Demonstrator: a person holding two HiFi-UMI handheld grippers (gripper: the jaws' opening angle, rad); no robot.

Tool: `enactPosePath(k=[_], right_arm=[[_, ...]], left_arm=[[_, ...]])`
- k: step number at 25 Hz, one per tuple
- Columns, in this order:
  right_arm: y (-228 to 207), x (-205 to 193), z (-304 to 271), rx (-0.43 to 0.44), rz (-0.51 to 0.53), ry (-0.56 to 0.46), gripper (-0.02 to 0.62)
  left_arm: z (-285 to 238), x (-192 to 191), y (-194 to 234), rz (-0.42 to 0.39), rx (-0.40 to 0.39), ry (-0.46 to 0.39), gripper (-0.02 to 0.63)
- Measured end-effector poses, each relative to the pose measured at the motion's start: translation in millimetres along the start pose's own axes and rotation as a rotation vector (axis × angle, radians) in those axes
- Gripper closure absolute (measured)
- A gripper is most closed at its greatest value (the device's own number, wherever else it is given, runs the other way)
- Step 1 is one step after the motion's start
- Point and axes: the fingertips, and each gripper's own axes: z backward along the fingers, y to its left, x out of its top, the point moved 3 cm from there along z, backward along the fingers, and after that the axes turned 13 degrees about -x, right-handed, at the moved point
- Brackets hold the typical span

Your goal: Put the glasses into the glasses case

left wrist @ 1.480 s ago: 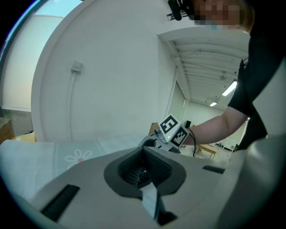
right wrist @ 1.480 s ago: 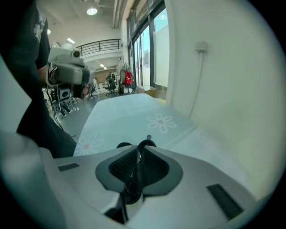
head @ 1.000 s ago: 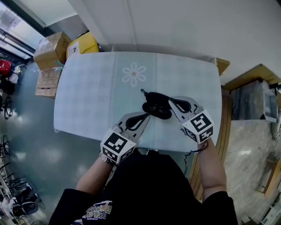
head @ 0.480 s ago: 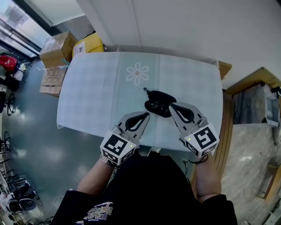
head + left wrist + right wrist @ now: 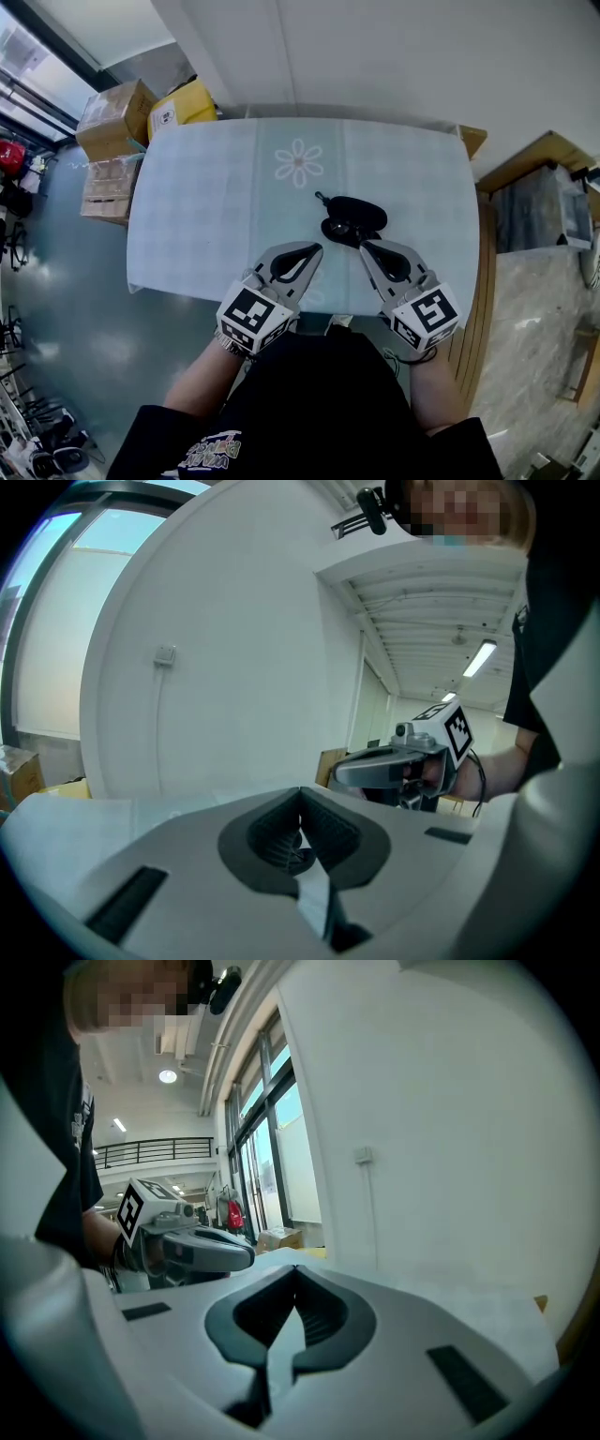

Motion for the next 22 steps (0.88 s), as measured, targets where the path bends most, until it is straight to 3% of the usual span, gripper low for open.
enactPosePath(k=[10,22], right_arm=[[33.6,-16.6,-0.7,-0.095,-0.046,0.042,0.572],[62.6,-20.6,6.8,-0.119,-0.040,0.056,0.572]], left_arm=[[19.6,-10.3,10.6,-0.002,-0.104,0.008,0.578],[36.1,-20.1,3.0,0.003,-0.153,-0.005,0.578]])
